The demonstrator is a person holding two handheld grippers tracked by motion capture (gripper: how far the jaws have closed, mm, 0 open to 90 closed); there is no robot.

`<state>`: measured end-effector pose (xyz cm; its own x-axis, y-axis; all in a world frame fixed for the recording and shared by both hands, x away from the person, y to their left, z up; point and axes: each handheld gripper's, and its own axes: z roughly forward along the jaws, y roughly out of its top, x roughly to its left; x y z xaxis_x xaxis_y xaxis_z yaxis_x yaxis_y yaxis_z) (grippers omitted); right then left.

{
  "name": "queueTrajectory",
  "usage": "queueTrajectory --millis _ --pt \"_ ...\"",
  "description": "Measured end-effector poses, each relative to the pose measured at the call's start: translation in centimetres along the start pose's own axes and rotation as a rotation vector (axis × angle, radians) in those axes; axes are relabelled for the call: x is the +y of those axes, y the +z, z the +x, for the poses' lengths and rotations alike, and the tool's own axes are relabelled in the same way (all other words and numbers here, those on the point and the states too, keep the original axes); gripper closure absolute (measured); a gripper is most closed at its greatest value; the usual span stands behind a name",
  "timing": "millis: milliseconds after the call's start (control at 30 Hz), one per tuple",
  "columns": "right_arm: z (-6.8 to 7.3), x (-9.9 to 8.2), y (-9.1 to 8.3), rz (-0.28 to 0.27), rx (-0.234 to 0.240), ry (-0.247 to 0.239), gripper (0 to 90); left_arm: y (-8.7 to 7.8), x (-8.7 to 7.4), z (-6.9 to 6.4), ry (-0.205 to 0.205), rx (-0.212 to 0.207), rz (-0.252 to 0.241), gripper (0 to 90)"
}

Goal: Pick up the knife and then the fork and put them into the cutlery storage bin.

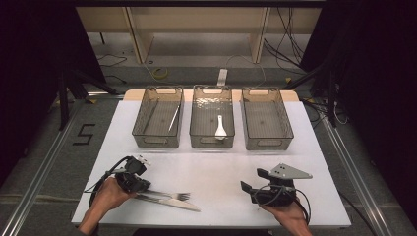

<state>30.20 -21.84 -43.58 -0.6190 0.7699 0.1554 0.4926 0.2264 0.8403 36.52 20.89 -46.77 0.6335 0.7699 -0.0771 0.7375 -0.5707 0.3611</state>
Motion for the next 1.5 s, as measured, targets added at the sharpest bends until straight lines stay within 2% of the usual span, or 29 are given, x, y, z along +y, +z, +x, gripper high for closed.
queueTrajectory --millis 167,267,500,567,600,633,700,767,800,967,1067,1233,1367,1500 --pt "0.0 0.0 0.0 -0.001 0.001 0.001 25.5 -0.2 -0.5 -0.2 -0.014 -0.010 0.022 89.2" --pt "0.0 0.0 -0.1 0.001 -0.001 -0.001 25.5 -0.5 -0.9 -0.7 -0.002 0.002 0.045 89.2" --pt "0.1 0.0 0.0 0.007 0.002 -0.010 25.5 -0.6 -1.3 -1.1 0.013 0.010 0.049 89.0" --pt "0.2 0.0 0.1 0.008 0.002 -0.012 25.5 -0.7 -1.2 -1.0 0.009 -0.014 0.030 88.7" --pt "0.1 0.0 0.0 0.006 0.002 -0.013 25.5 -0.8 -1.1 -1.0 0.009 -0.018 0.017 85.5" --pt "0.2 0.0 0.0 0.004 0.001 -0.010 25.5 -1.1 -1.0 -1.1 0.012 -0.014 -0.002 83.1" --pt "0.2 0.1 0.0 0.004 0.000 -0.005 25.5 -1.8 -0.8 -1.2 0.029 -0.037 -0.047 79.9" --pt "0.1 0.1 -0.1 0.003 0.000 -0.006 25.5 -2.4 -0.7 -1.4 0.029 -0.063 -0.077 72.5" --pt "0.1 0.1 -0.1 0.002 0.001 -0.006 25.5 -2.6 -0.6 -1.5 0.035 -0.070 -0.074 66.9" --pt "0.1 0.1 -0.1 0.002 0.002 -0.002 25.4 -3.0 -0.5 -2.5 0.084 -0.087 -0.036 42.4" --pt "0.1 0.1 -0.2 0.001 0.004 -0.006 25.4 -3.2 -0.4 -3.1 0.125 -0.084 -0.026 34.3" --pt "0.1 0.2 -0.2 0.000 0.003 -0.009 25.5 -3.3 -0.5 -4.0 0.178 -0.092 -0.012 30.6" --pt "0.2 0.1 -0.2 0.000 0.006 -0.005 25.4 -2.5 -0.9 -4.7 0.226 -0.103 0.020 30.5" --pt "0.2 0.2 -0.2 0.001 0.007 -0.008 25.4 -1.9 -1.1 -5.0 0.273 -0.097 0.040 32.2"
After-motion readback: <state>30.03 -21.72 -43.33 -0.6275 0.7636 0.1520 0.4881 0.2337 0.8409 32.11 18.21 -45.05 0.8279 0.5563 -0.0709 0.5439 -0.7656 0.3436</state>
